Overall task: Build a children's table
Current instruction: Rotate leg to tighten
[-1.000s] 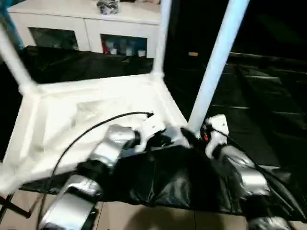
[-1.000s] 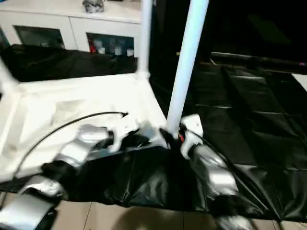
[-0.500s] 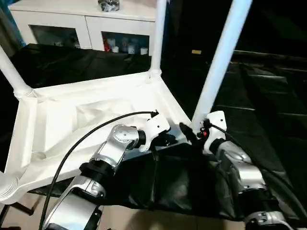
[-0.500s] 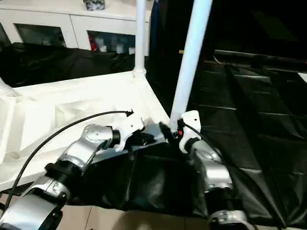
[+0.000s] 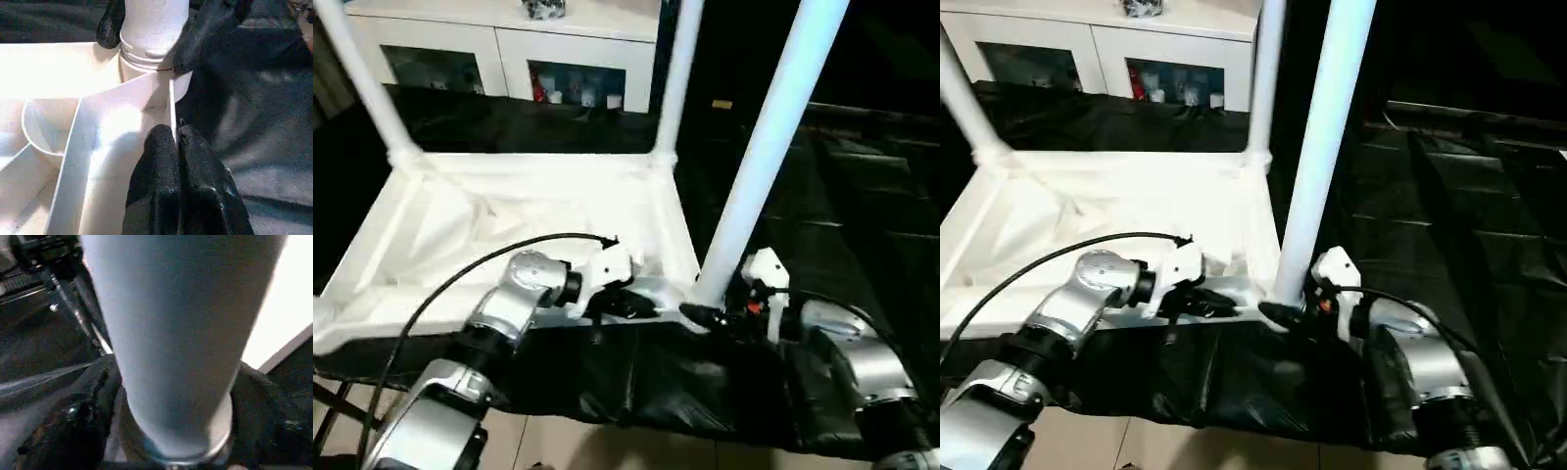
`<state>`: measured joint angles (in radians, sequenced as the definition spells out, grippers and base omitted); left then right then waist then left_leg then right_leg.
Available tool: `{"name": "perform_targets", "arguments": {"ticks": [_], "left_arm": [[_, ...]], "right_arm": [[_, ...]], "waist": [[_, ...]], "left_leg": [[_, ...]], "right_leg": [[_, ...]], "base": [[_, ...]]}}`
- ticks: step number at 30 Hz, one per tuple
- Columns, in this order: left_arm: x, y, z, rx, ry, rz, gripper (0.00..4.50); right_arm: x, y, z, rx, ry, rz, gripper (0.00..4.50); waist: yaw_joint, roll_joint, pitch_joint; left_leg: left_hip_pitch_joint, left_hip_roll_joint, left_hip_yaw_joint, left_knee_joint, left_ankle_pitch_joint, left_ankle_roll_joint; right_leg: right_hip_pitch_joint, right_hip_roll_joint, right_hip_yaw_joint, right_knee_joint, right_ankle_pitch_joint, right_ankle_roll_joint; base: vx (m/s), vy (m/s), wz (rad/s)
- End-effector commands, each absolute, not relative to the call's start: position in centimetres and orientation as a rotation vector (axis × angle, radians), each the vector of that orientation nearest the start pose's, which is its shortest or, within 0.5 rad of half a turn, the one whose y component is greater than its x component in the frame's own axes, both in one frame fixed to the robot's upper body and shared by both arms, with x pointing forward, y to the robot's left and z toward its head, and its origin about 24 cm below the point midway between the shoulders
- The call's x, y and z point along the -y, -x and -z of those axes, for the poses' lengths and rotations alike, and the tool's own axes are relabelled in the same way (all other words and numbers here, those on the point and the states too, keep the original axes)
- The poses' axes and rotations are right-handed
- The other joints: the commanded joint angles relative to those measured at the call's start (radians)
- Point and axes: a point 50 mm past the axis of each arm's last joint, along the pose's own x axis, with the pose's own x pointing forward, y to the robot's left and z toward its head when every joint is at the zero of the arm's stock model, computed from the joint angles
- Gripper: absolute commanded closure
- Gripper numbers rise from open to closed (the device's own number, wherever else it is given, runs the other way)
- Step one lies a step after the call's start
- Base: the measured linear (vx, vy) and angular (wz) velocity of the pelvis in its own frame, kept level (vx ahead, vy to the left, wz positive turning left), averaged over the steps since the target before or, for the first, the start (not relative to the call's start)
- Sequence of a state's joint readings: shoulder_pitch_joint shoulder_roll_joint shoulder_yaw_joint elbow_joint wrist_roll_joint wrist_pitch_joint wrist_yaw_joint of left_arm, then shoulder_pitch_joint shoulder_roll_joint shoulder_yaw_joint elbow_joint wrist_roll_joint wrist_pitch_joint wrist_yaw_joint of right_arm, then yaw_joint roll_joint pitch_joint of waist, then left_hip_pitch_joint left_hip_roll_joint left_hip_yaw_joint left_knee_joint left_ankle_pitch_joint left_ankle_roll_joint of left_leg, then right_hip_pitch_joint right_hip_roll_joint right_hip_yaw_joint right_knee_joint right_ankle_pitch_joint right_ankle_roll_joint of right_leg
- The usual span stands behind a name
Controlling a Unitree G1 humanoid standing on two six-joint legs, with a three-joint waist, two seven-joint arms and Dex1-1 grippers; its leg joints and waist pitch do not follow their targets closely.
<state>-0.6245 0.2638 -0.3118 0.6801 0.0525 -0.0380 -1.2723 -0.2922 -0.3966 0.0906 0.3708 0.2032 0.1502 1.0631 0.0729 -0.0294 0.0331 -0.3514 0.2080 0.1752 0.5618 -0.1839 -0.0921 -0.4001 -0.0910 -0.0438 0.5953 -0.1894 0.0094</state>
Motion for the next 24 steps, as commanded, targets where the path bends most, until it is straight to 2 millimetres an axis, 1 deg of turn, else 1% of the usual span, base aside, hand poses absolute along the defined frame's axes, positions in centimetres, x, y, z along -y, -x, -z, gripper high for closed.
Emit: {"name": "perform_targets", "arguments": {"ticks": [1,4,6,8,11,12,13,14,15,16,17,18,19,20,21,22,23,24], "left_arm": [[-9.4,-30.7,-4.1,-0.396,-0.432,1.553,4.50],[-9.5,-30.7,-4.1,-0.398,-0.432,1.563,4.50],[-9.6,-30.7,-4.2,-0.401,-0.433,1.572,4.50],[-9.7,-30.7,-4.1,-0.403,-0.434,1.575,4.50],[-9.7,-30.6,-4.1,-0.404,-0.434,1.579,4.50],[-9.7,-30.6,-4.1,-0.404,-0.432,1.577,4.50],[-9.7,-30.6,-4.1,-0.403,-0.431,1.569,4.50],[-9.7,-30.7,-4.0,-0.405,-0.433,1.548,4.50],[-9.7,-30.7,-4.0,-0.405,-0.434,1.545,4.50],[-9.6,-30.8,-3.8,-0.409,-0.440,1.525,4.50],[-9.5,-30.9,-3.7,-0.415,-0.441,1.499,4.50],[-9.2,-31.1,-3.7,-0.414,-0.434,1.468,4.50],[-9.2,-31.1,-3.7,-0.414,-0.434,1.468,4.50],[-8.6,-31.2,-3.6,-0.408,-0.417,1.434,4.50],[-8.1,-31.3,-3.6,-0.403,-0.405,1.416,4.50],[-8.1,-31.3,-3.6,-0.403,-0.405,1.416,4.50],[-6.8,-31.4,-3.6,-0.388,-0.382,1.379,4.50],[-6.1,-31.5,-3.6,-0.379,-0.371,1.362,4.50]], "right_arm": [[16.5,-27.9,-4.1,-0.305,0.070,-1.163,1.39],[16.6,-27.9,-4.2,-0.311,0.070,-1.183,1.67],[16.7,-27.8,-4.3,-0.318,0.069,-1.200,1.73],[16.6,-27.7,-4.2,-0.323,0.072,-1.209,1.83],[16.4,-27.5,-4.0,-0.325,0.069,-1.217,1.86],[16.2,-27.4,-3.8,-0.326,0.062,-1.215,1.86],[16.1,-27.3,-3.7,-0.324,0.056,-1.203,1.86],[16.0,-27.3,-3.4,-0.320,0.039,-1.172,1.86],[16.0,-27.3,-3.4,-0.320,0.037,-1.168,1.86],[15.9,-27.4,-3.3,-0.312,0.028,-1.126,1.87],[15.8,-27.7,-3.1,-0.307,0.021,-1.066,1.87],[15.7,-28.2,-2.8,-0.297,0.018,-0.979,1.87],[15.7,-28.2,-2.8,-0.297,0.018,-0.979,1.87],[15.6,-28.7,-2.3,-0.290,0.012,-0.872,1.87],[15.4,-28.9,-2.0,-0.296,0.006,-0.805,1.87],[15.4,-28.9,-2.0,-0.296,0.006,-0.805,1.87],[15.0,-29.4,-1.3,-0.305,-0.012,-0.682,1.87],[14.7,-29.6,-1.0,-0.311,-0.027,-0.618,1.87]], "waist": [[0.002,-0.006,-0.049],[0.008,-0.006,-0.050],[0.014,-0.006,-0.050],[0.016,-0.006,-0.050],[0.016,-0.007,-0.051],[0.017,-0.005,-0.050],[0.016,-0.005,-0.050],[0.017,-0.004,-0.050],[0.016,-0.005,-0.049],[0.016,-0.006,-0.049],[0.014,-0.003,-0.046],[0.011,-0.003,-0.045],[0.007,-0.006,-0.043],[0.007,-0.005,-0.042],[0.004,-0.004,-0.040],[0.004,-0.005,-0.041],[-0.001,-0.003,-0.042],[-0.002,-0.005,-0.042]], "left_leg": [[0.000,0.019,0.007,-0.055,-0.186,0.083],[0.000,0.020,0.009,-0.053,-0.174,0.086],[0.001,0.021,0.010,-0.053,-0.176,0.083],[0.001,0.021,0.010,-0.053,-0.173,0.081],[0.000,0.020,0.010,-0.052,-0.168,0.080],[0.000,0.020,0.009,-0.053,-0.170,0.079],[0.000,0.020,0.010,-0.052,-0.171,0.078],[0.000,0.020,0.009,-0.053,-0.175,0.076],[0.000,0.020,0.008,-0.055,-0.183,0.072],[0.000,0.020,0.008,-0.055,-0.189,0.070],[0.001,0.021,0.007,-0.059,-0.206,0.059],[0.002,0.020,0.005,-0.062,-0.234,0.043],[-0.002,0.017,0.002,-0.065,-0.254,0.028],[-0.003,0.017,0.002,-0.067,-0.259,0.020],[0.001,0.016,0.002,-0.068,-0.282,0.008],[0.003,0.016,0.001,-0.067,-0.290,0.004],[0.001,0.016,-0.002,-0.070,-0.289,0.000],[0.001,0.015,-0.001,-0.069,-0.289,-0.004]], "right_leg": [[0.051,-0.038,0.029,-0.059,-0.089,-0.254],[0.052,-0.038,0.028,-0.056,-0.077,-0.260],[0.052,-0.038,0.028,-0.056,-0.081,-0.260],[0.052,-0.038,0.028,-0.055,-0.079,-0.259],[0.052,-0.038,0.027,-0.054,-0.074,-0.259],[0.052,-0.038,0.027,-0.055,-0.076,-0.257],[0.052,-0.038,0.028,-0.054,-0.077,-0.256],[0.052,-0.039,0.028,-0.055,-0.083,-0.254],[0.052,-0.039,0.027,-0.057,-0.098,-0.251],[0.052,-0.039,0.028,-0.058,-0.108,-0.249],[0.047,-0.040,0.028,-0.061,-0.137,-0.242],[0.045,-0.042,0.029,-0.065,-0.185,-0.230],[0.048,-0.041,0.028,-0.070,-0.243,-0.208],[0.046,-0.043,0.029,-0.072,-0.271,-0.195],[0.040,-0.043,0.029,-0.080,-0.331,-0.174],[0.040,-0.043,0.029,-0.082,-0.348,-0.168],[0.039,-0.042,0.031,-0.080,-0.346,-0.163],[0.038,-0.039,0.030,-0.081,-0.327,-0.163]], "base": [[0.000,0.000,0.00],[0.000,0.000,0.00],[0.000,0.000,0.00],[0.000,0.000,0.00],[0.000,0.000,0.00],[0.000,0.000,0.00],[0.000,0.000,0.00],[0.000,0.000,0.00],[0.000,0.000,0.00],[0.000,0.000,0.00],[0.000,0.000,0.00],[0.000,0.000,0.00],[0.000,0.000,0.00],[0.000,0.000,0.00],[0.000,0.000,0.00],[0.000,0.000,0.00],[0.000,0.000,0.00],[0.000,0.000,0.00]]}}
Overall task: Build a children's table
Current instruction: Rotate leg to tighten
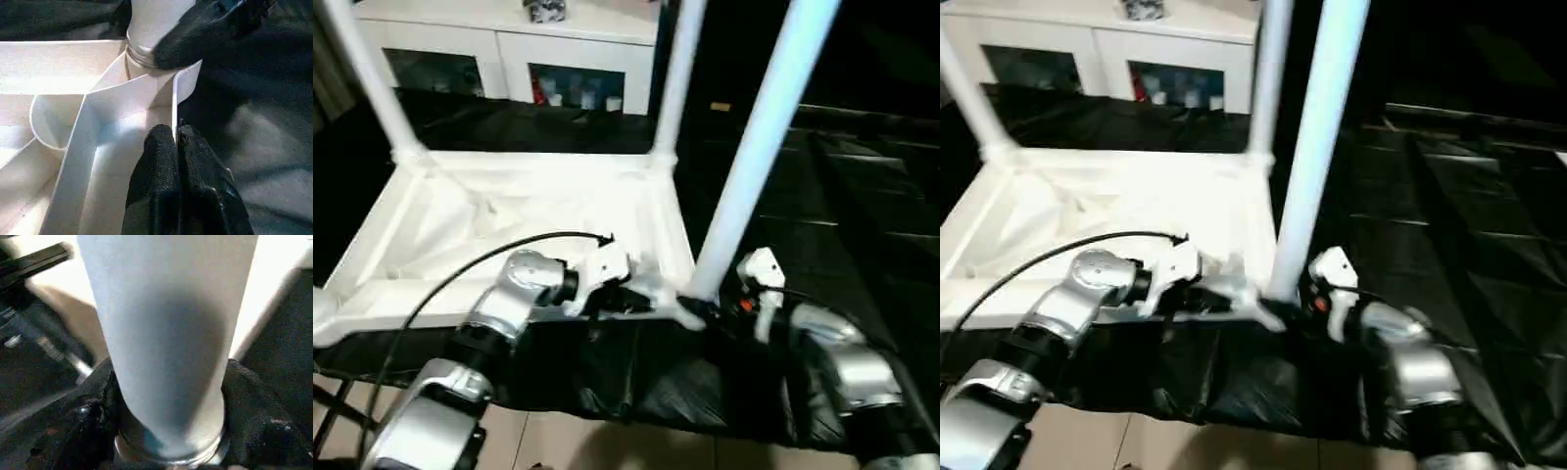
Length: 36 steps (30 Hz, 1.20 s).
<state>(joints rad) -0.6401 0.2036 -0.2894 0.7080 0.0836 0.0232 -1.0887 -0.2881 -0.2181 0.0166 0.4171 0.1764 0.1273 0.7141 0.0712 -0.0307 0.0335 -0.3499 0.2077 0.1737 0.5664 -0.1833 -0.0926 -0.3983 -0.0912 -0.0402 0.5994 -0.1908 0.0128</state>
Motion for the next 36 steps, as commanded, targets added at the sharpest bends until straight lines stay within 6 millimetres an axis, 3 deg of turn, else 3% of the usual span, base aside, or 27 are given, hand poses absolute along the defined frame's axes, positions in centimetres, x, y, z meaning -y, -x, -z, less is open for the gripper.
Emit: {"name": "perform_targets", "arguments": {"ticks": [1,6,8,13,14,15,16,18,24,31,36], "left_arm": [[-6.1,-31.5,-3.6,-0.379,-0.371,1.362,4.50],[-2.9,-31.4,-3.6,-0.335,-0.374,1.336,4.50],[-2.5,-31.3,-3.6,-0.324,-0.376,1.334,4.50],[-2.7,-31.4,-3.7,-0.311,-0.389,1.338,4.50],[-2.8,-31.4,-3.7,-0.310,-0.397,1.340,4.50],[-2.8,-31.4,-3.7,-0.310,-0.397,1.340,4.50],[-3.1,-31.4,-3.6,-0.311,-0.403,1.338,4.50],[-3.4,-31.5,-3.5,-0.314,-0.410,1.335,4.50],[-4.2,-31.6,-3.2,-0.327,-0.425,1.324,4.50],[-5.2,-31.6,-3.2,-0.335,-0.444,1.353,4.50],[-5.8,-31.5,-3.2,-0.336,-0.463,1.395,4.50]], "right_arm": [[14.7,-29.6,-1.0,-0.311,-0.027,-0.618,1.87],[13.3,-30.7,-0.2,-0.326,-0.095,-0.349,1.88],[12.8,-31.1,-0.4,-0.308,-0.109,-0.300,1.88],[12.5,-31.3,-1.2,-0.248,-0.110,-0.320,1.88],[12.7,-31.3,-1.3,-0.234,-0.116,-0.327,1.18],[12.7,-31.3,-1.3,-0.234,-0.116,-0.327,1.18],[13.3,-31.2,-1.5,-0.224,-0.116,-0.338,1.18],[14.0,-31.1,-1.7,-0.208,-0.112,-0.359,1.06],[17.2,-29.5,-2.5,-0.200,-0.018,-0.551,0.44],[22.3,-27.3,-4.3,-0.237,0.080,-0.738,0.05],[23.4,-26.8,-5.2,-0.250,0.113,-0.794,0.05]], "waist": [[-0.002,-0.002,-0.044],[-0.011,0.000,-0.048],[-0.012,0.004,-0.049],[-0.011,0.006,-0.048],[-0.011,0.006,-0.048],[-0.012,0.005,-0.047],[-0.012,0.001,-0.048],[-0.004,0.004,-0.051],[0.013,-0.005,-0.051],[0.016,-0.012,-0.046],[0.016,-0.016,-0.046]], "left_leg": [[0.000,0.015,0.000,-0.074,-0.285,-0.005],[-0.002,0.011,0.003,-0.070,-0.242,0.003],[-0.004,0.010,0.004,-0.068,-0.215,0.009],[-0.004,0.011,0.005,-0.069,-0.227,0.023],[-0.003,0.011,0.005,-0.069,-0.236,0.024],[-0.003,0.012,0.005,-0.070,-0.244,0.025],[-0.003,0.012,0.005,-0.069,-0.242,0.027],[0.005,0.014,0.009,-0.063,-0.210,0.043],[-0.007,0.013,0.010,-0.057,-0.148,0.094],[-0.008,0.014,0.010,-0.056,-0.191,0.107],[-0.007,0.015,0.009,-0.055,-0.198,0.104]], "right_leg": [[0.036,-0.039,0.027,-0.083,-0.306,-0.170],[0.038,-0.036,0.029,-0.078,-0.218,-0.181],[0.041,-0.035,0.029,-0.074,-0.163,-0.189],[0.045,-0.034,0.027,-0.075,-0.148,-0.198],[0.045,-0.035,0.028,-0.076,-0.162,-0.198],[0.044,-0.035,0.028,-0.077,-0.172,-0.197],[0.045,-0.035,0.028,-0.077,-0.172,-0.196],[0.043,-0.036,0.030,-0.072,-0.106,-0.216],[0.056,-0.037,0.028,-0.061,-0.026,-0.225],[0.053,-0.038,0.026,-0.074,-0.141,-0.211],[0.049,-0.039,0.024,-0.082,-0.225,-0.188]], "base": [[0.000,0.000,0.00],[0.000,0.000,0.00],[0.000,0.000,0.00],[0.000,0.000,0.00],[0.000,0.000,0.00],[0.000,0.000,0.00],[0.000,0.000,0.00],[0.000,0.000,0.00],[0.000,0.000,0.00],[0.000,0.000,0.00],[0.000,0.000,0.00]]}}
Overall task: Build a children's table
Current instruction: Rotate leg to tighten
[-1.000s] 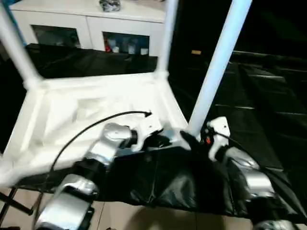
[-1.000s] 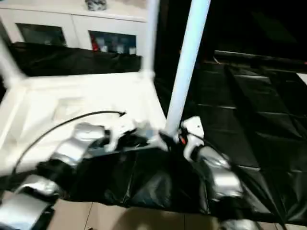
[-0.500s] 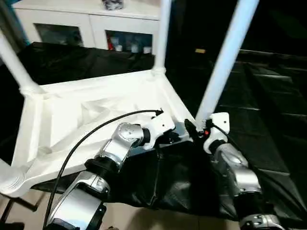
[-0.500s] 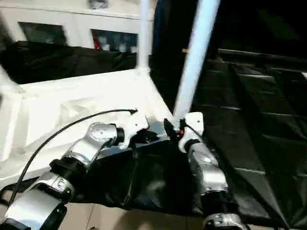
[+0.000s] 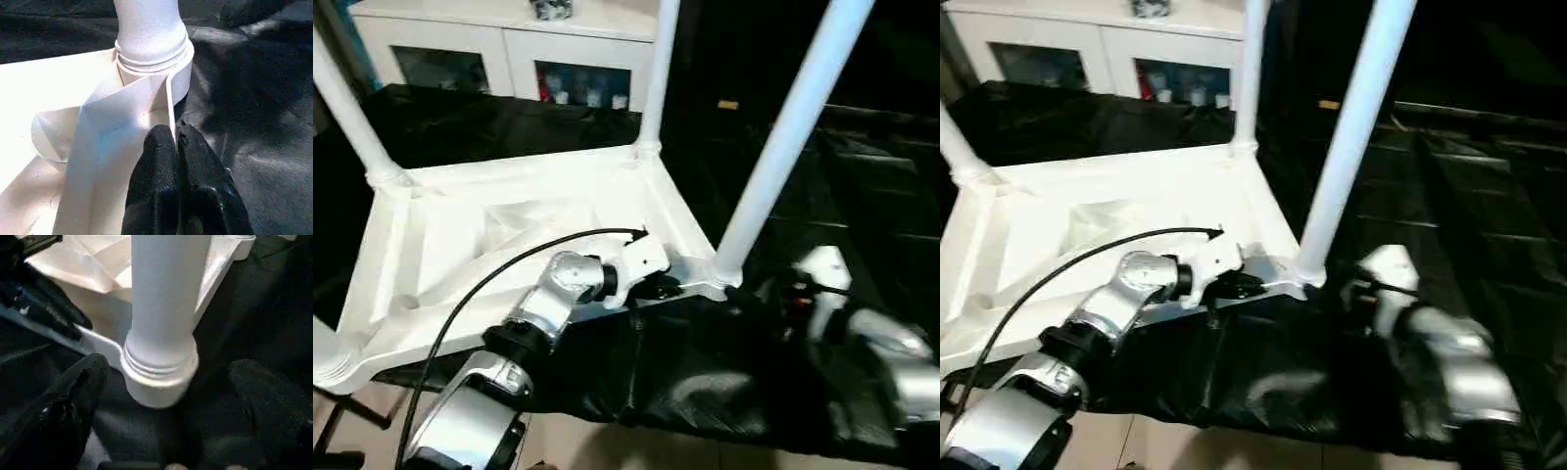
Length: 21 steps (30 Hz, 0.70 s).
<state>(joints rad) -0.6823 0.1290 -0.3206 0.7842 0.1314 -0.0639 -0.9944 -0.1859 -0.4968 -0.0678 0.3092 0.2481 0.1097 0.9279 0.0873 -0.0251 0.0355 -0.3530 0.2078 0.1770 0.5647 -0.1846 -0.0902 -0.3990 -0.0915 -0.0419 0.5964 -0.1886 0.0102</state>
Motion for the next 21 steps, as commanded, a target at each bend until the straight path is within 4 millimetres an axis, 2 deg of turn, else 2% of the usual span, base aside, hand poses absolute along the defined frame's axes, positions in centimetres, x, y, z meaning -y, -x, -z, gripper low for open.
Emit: {"name": "perform_targets", "arguments": {"ticks": [1,3,4,5,8,10,12,15,16,17,18,19,20,21], "left_arm": [[-5.8,-31.5,-3.2,-0.337,-0.465,1.400,4.50],[-6.2,-31.4,-3.3,-0.340,-0.478,1.424,4.50],[-6.2,-31.4,-3.3,-0.340,-0.478,1.427,4.50],[-6.3,-31.3,-3.3,-0.342,-0.480,1.446,4.50],[-6.5,-31.3,-3.3,-0.344,-0.486,1.454,4.50],[-6.5,-31.3,-3.3,-0.347,-0.491,1.458,4.50],[-6.7,-31.5,-3.4,-0.329,-0.524,1.430,4.50],[-6.8,-32.0,-3.5,-0.299,-0.550,1.362,4.50],[-6.8,-32.3,-3.8,-0.299,-0.510,1.338,4.23],[-6.8,-32.3,-4.1,-0.297,-0.483,1.352,4.23],[-6.9,-32.3,-4.3,-0.295,-0.463,1.363,4.07],[-7.0,-32.2,-4.6,-0.298,-0.443,1.375,4.07],[-7.3,-32.1,-4.8,-0.298,-0.437,1.391,3.93],[-7.5,-32.0,-5.0,-0.299,-0.433,1.402,3.88]], "right_arm": [[23.5,-26.7,-5.2,-0.254,0.119,-0.802,0.05],[23.5,-26.6,-5.5,-0.262,0.140,-0.833,0.05],[23.5,-26.6,-5.6,-0.263,0.142,-0.837,0.05],[23.2,-26.7,-5.7,-0.263,0.155,-0.856,0.05],[22.9,-26.9,-5.8,-0.257,0.181,-0.859,0.05],[22.6,-27.0,-5.7,-0.254,0.194,-0.865,0.05],[22.1,-26.9,-5.6,-0.267,0.215,-0.900,0.05],[22.0,-26.6,-5.4,-0.297,0.235,-0.932,0.05],[22.2,-26.1,-5.3,-0.323,0.246,-0.963,0.01],[22.3,-25.8,-5.4,-0.336,0.252,-0.982,0.01],[22.4,-25.6,-5.6,-0.346,0.255,-0.999,0.00],[22.5,-25.2,-5.8,-0.358,0.252,-1.021,0.00],[22.5,-25.0,-6.1,-0.363,0.252,-1.044,0.00],[22.5,-24.8,-6.3,-0.365,0.252,-1.059,0.00]], "waist": [[0.000,-0.022,-0.048],[0.003,-0.020,-0.050],[0.001,-0.025,-0.051],[0.002,-0.025,-0.051],[0.000,-0.025,-0.051],[0.001,-0.028,-0.050],[0.000,-0.026,-0.050],[0.001,-0.028,-0.049],[0.003,-0.028,-0.049],[0.006,-0.026,-0.048],[0.006,-0.028,-0.047],[0.007,-0.023,-0.047],[0.007,-0.021,-0.050],[0.004,-0.025,-0.052]], "left_leg": [[-0.004,0.015,0.005,-0.053,-0.196,0.101],[-0.002,0.018,0.005,-0.052,-0.176,0.107],[-0.001,0.018,0.006,-0.050,-0.172,0.111],[-0.003,0.017,0.006,-0.050,-0.161,0.114],[-0.003,0.017,0.006,-0.049,-0.159,0.115],[-0.003,0.018,0.006,-0.050,-0.167,0.113],[-0.003,0.017,0.006,-0.051,-0.171,0.106],[-0.004,0.018,0.005,-0.050,-0.177,0.108],[-0.003,0.019,0.005,-0.051,-0.182,0.107],[-0.001,0.019,0.005,-0.051,-0.186,0.104],[-0.004,0.019,0.004,-0.052,-0.188,0.104],[-0.005,0.019,0.003,-0.053,-0.187,0.103],[-0.004,0.019,0.002,-0.051,-0.183,0.105],[-0.009,0.019,0.000,-0.051,-0.161,0.109]], "right_leg": [[0.050,-0.039,0.026,-0.079,-0.228,-0.185],[0.048,-0.039,0.027,-0.073,-0.184,-0.196],[0.047,-0.038,0.027,-0.072,-0.169,-0.202],[0.048,-0.038,0.027,-0.068,-0.146,-0.212],[0.049,-0.038,0.025,-0.066,-0.138,-0.221],[0.049,-0.040,0.025,-0.068,-0.157,-0.217],[0.048,-0.040,0.025,-0.069,-0.174,-0.208],[0.049,-0.039,0.025,-0.070,-0.172,-0.199],[0.048,-0.040,0.026,-0.070,-0.181,-0.198],[0.048,-0.040,0.026,-0.071,-0.189,-0.200],[0.050,-0.039,0.027,-0.071,-0.190,-0.198],[0.052,-0.040,0.027,-0.070,-0.190,-0.196],[0.051,-0.041,0.027,-0.067,-0.173,-0.201],[0.057,-0.041,0.027,-0.062,-0.134,-0.206]], "base": [[0.000,0.000,0.00],[0.000,0.000,0.00],[0.000,0.000,0.00],[0.000,0.000,0.00],[0.000,0.000,0.00],[0.000,0.000,0.00],[0.000,0.000,0.00],[0.000,0.000,0.00],[0.000,0.000,0.00],[0.000,0.000,0.00],[0.000,0.000,0.00],[0.000,0.000,0.00],[0.000,0.000,0.00],[0.000,0.000,0.00]]}}
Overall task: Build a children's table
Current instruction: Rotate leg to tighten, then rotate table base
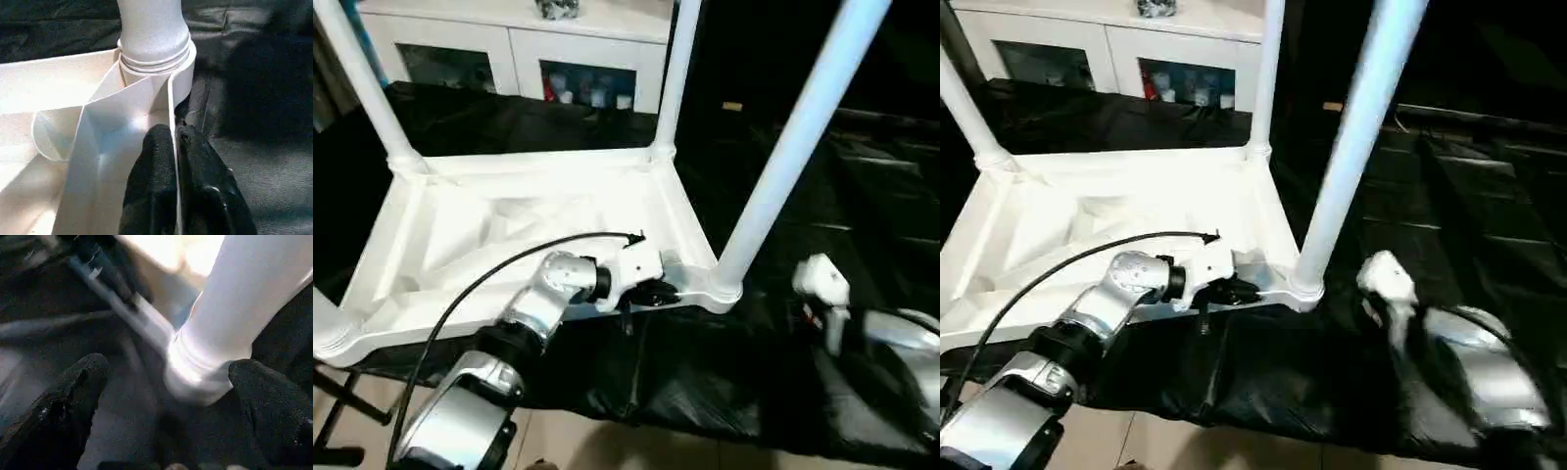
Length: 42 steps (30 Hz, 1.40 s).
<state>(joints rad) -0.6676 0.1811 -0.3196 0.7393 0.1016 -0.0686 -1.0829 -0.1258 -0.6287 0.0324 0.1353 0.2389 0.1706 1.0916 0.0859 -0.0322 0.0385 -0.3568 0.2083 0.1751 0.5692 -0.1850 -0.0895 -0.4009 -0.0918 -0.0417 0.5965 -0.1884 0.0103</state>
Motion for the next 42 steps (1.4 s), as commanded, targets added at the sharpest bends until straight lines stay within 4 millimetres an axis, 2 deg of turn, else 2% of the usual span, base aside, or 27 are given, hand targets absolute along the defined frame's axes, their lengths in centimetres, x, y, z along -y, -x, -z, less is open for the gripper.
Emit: {"name": "perform_targets", "arguments": {"ticks": [1,3,5,7,9,10,11,14,15,16,17,18,19,21,22,23,24,26,27,28,29,31,33,36,37,38,42], "left_arm": [[-7.8,-31.9,-5.4,-0.290,-0.409,1.406,3.82],[-8.8,-31.6,-6.4,-0.276,-0.365,1.428,3.51],[-9.2,-31.4,-6.6,-0.283,-0.357,1.432,3.45],[-10.4,-30.8,-7.1,-0.314,-0.349,1.456,3.29],[-12.3,-29.7,-8.0,-0.385,-0.316,1.480,3.11],[-12.7,-29.5,-8.3,-0.396,-0.304,1.483,3.11],[-13.3,-29.1,-8.8,-0.408,-0.284,1.484,3.05],[-14.9,-27.6,-10.1,-0.458,-0.216,1.489,2.69],[-14.9,-27.6,-10.1,-0.458,-0.216,1.489,2.69],[-15.5,-27.1,-10.0,-0.493,-0.236,1.469,2.67],[-16.1,-26.7,-9.8,-0.522,-0.262,1.441,2.60],[-16.1,-26.7,-9.8,-0.522,-0.262,1.441,2.35],[-16.6,-26.5,-9.2,-0.550,-0.290,1.408,2.29],[-17.3,-26.1,-8.1,-0.601,-0.356,1.323,2.25],[-17.3,-26.1,-8.1,-0.601,-0.356,1.323,2.25],[-17.3,-26.2,-7.8,-0.597,-0.373,1.297,2.02],[-17.1,-26.4,-7.7,-0.584,-0.380,1.261,2.02],[-16.7,-26.8,-7.4,-0.562,-0.396,1.210,1.81],[-16.6,-27.0,-7.4,-0.556,-0.405,1.193,1.73],[-16.3,-27.1,-7.3,-0.549,-0.411,1.173,1.73],[-16.1,-27.2,-7.3,-0.544,-0.414,1.158,1.63],[-15.7,-27.5,-7.2,-0.528,-0.424,1.126,1.46],[-14.5,-28.4,-7.0,-0.472,-0.439,1.064,1.29],[-14.0,-28.5,-6.9,-0.461,-0.442,1.060,1.09],[-13.8,-28.5,-6.9,-0.456,-0.442,1.061,1.09],[-13.5,-28.7,-6.8,-0.446,-0.444,1.054,0.97],[-12.4,-30.0,-6.6,-0.382,-0.489,0.982,0.70]], "right_arm": [[22.2,-24.7,-6.7,-0.359,0.239,-1.081,0.00],[21.3,-24.7,-7.4,-0.334,0.205,-1.109,0.00],[21.0,-24.7,-7.4,-0.324,0.195,-1.113,0.00],[20.2,-24.9,-7.5,-0.311,0.153,-1.119,0.00],[18.7,-25.0,-7.1,-0.304,0.120,-1.145,0.00],[18.3,-24.9,-6.9,-0.310,0.108,-1.154,0.00],[17.7,-25.0,-6.6,-0.308,0.106,-1.160,0.00],[15.4,-25.1,-6.0,-0.296,0.070,-1.188,0.00],[15.4,-25.1,-6.0,-0.296,0.070,-1.188,0.00],[14.2,-25.5,-5.8,-0.262,0.069,-1.169,0.00],[13.3,-26.0,-5.7,-0.237,0.066,-1.133,0.00],[13.3,-26.0,-5.7,-0.237,0.066,-1.133,0.00],[12.6,-26.7,-5.4,-0.241,0.028,-1.072,0.00],[10.8,-28.2,-5.1,-0.207,-0.022,-0.949,0.00],[10.8,-28.2,-5.1,-0.207,-0.022,-0.949,0.00],[10.3,-28.6,-5.1,-0.191,-0.026,-0.913,0.00],[10.1,-29.3,-5.1,-0.182,-0.037,-0.839,0.00],[10.2,-30.3,-5.0,-0.179,-0.057,-0.714,0.00],[10.4,-30.7,-4.9,-0.181,-0.067,-0.666,0.00],[10.7,-31.0,-4.9,-0.182,-0.083,-0.619,0.00],[10.9,-31.3,-4.9,-0.183,-0.094,-0.587,0.00],[11.7,-31.8,-4.8,-0.182,-0.089,-0.524,0.00],[13.6,-32.7,-4.9,-0.184,-0.056,-0.426,0.00],[14.4,-33.0,-5.0,-0.183,-0.035,-0.398,0.00],[14.7,-33.2,-5.0,-0.178,-0.020,-0.387,0.00],[15.2,-33.5,-5.2,-0.169,-0.003,-0.367,0.00],[17.9,-35.0,-6.4,-0.135,0.057,-0.271,0.00]], "waist": [[0.004,-0.018,-0.054],[-0.002,-0.009,-0.055],[-0.003,-0.005,-0.057],[-0.003,-0.003,-0.055],[-0.007,-0.002,-0.056],[-0.010,0.001,-0.052],[-0.011,0.005,-0.052],[-0.010,0.011,-0.045],[-0.009,0.011,-0.046],[-0.012,0.012,-0.045],[-0.015,0.014,-0.043],[-0.012,-0.014,-0.044],[-0.013,0.002,-0.042],[-0.016,0.005,-0.043],[-0.020,0.002,-0.042],[-0.021,0.003,-0.044],[-0.023,0.003,-0.045],[-0.021,0.006,-0.045],[-0.018,0.003,-0.047],[-0.018,0.007,-0.048],[-0.015,0.005,-0.049],[-0.011,0.009,-0.050],[-0.002,0.008,-0.049],[0.005,0.007,-0.050],[0.006,0.008,-0.050],[0.005,0.005,-0.051],[0.008,0.003,-0.054]], "left_leg": [[-0.007,0.018,0.002,-0.055,-0.152,0.112],[-0.007,0.019,0.003,-0.054,-0.138,0.116],[0.000,0.022,0.005,-0.051,-0.126,0.119],[0.001,0.023,0.006,-0.052,-0.119,0.120],[0.005,0.025,0.006,-0.056,-0.134,0.097],[0.001,0.023,0.005,-0.060,-0.137,0.095],[0.009,0.024,0.007,-0.060,-0.162,0.076],[0.014,0.021,0.010,-0.065,-0.230,0.035],[0.014,0.022,0.008,-0.067,-0.231,0.025],[0.009,0.021,0.006,-0.069,-0.227,0.021],[0.011,0.019,0.008,-0.070,-0.243,0.012],[0.003,0.015,0.006,-0.071,-0.229,0.013],[0.010,0.017,0.006,-0.073,-0.234,0.007],[0.011,0.018,0.004,-0.075,-0.241,-0.014],[0.008,0.016,0.004,-0.076,-0.243,-0.019],[0.010,0.015,0.003,-0.076,-0.245,-0.029],[0.013,0.016,0.004,-0.075,-0.241,-0.034],[0.014,0.015,0.003,-0.074,-0.229,-0.040],[0.015,0.013,0.005,-0.072,-0.213,-0.045],[0.013,0.012,0.004,-0.072,-0.203,-0.046],[0.014,0.010,0.006,-0.069,-0.190,-0.042],[0.014,0.009,0.008,-0.066,-0.172,-0.039],[0.015,0.009,0.010,-0.065,-0.183,-0.038],[0.013,0.008,0.010,-0.063,-0.194,-0.040],[0.011,0.008,0.008,-0.064,-0.192,-0.042],[0.010,0.007,0.009,-0.062,-0.185,-0.040],[0.008,0.005,0.009,-0.056,-0.166,-0.030]], "right_leg": [[0.058,-0.039,0.026,-0.062,-0.122,-0.208],[0.057,-0.037,0.025,-0.056,-0.081,-0.233],[0.052,-0.037,0.026,-0.053,-0.054,-0.255],[0.051,-0.035,0.026,-0.048,-0.021,-0.276],[0.050,-0.035,0.025,-0.043,-0.041,-0.278],[0.049,-0.033,0.025,-0.046,-0.058,-0.275],[0.045,-0.032,0.025,-0.048,-0.089,-0.273],[0.037,-0.027,0.028,-0.057,-0.166,-0.252],[0.040,-0.030,0.029,-0.052,-0.163,-0.250],[0.041,-0.029,0.029,-0.052,-0.165,-0.245],[0.035,-0.026,0.029,-0.056,-0.187,-0.231],[0.042,-0.030,0.029,-0.054,-0.225,-0.208],[0.033,-0.033,0.032,-0.060,-0.247,-0.200],[0.032,-0.031,0.032,-0.059,-0.247,-0.190],[0.031,-0.030,0.033,-0.058,-0.242,-0.187],[0.033,-0.030,0.032,-0.057,-0.235,-0.181],[0.030,-0.029,0.033,-0.056,-0.208,-0.187],[0.032,-0.028,0.032,-0.051,-0.176,-0.197],[0.034,-0.026,0.032,-0.048,-0.142,-0.200],[0.036,-0.027,0.033,-0.045,-0.124,-0.200],[0.037,-0.024,0.033,-0.044,-0.095,-0.200],[0.038,-0.023,0.033,-0.040,-0.058,-0.202],[0.038,-0.023,0.034,-0.043,-0.068,-0.200],[0.041,-0.024,0.034,-0.044,-0.087,-0.190],[0.043,-0.025,0.033,-0.044,-0.090,-0.187],[0.043,-0.024,0.033,-0.044,-0.083,-0.184],[0.046,-0.023,0.032,-0.041,-0.058,-0.188]], "base": [[0.000,0.000,0.00],[0.000,0.000,0.00],[0.000,0.000,0.00],[0.000,0.000,0.00],[0.000,0.000,0.00],[0.000,0.000,0.00],[0.000,0.000,0.00],[0.000,0.000,0.00],[0.000,0.000,0.00],[0.000,0.000,0.00],[0.000,0.000,0.00],[0.000,0.000,0.00],[0.000,0.000,0.00],[0.000,0.000,0.00],[0.000,0.000,0.00],[0.000,0.000,0.00],[0.000,0.000,0.00],[0.000,0.000,0.00],[0.000,0.000,0.00],[0.000,0.000,0.00],[0.000,0.000,0.00],[0.000,0.000,0.00],[0.000,0.000,0.00],[0.000,0.000,0.00],[0.000,0.000,0.00],[0.000,0.000,0.00],[0.000,0.000,0.00]]}}
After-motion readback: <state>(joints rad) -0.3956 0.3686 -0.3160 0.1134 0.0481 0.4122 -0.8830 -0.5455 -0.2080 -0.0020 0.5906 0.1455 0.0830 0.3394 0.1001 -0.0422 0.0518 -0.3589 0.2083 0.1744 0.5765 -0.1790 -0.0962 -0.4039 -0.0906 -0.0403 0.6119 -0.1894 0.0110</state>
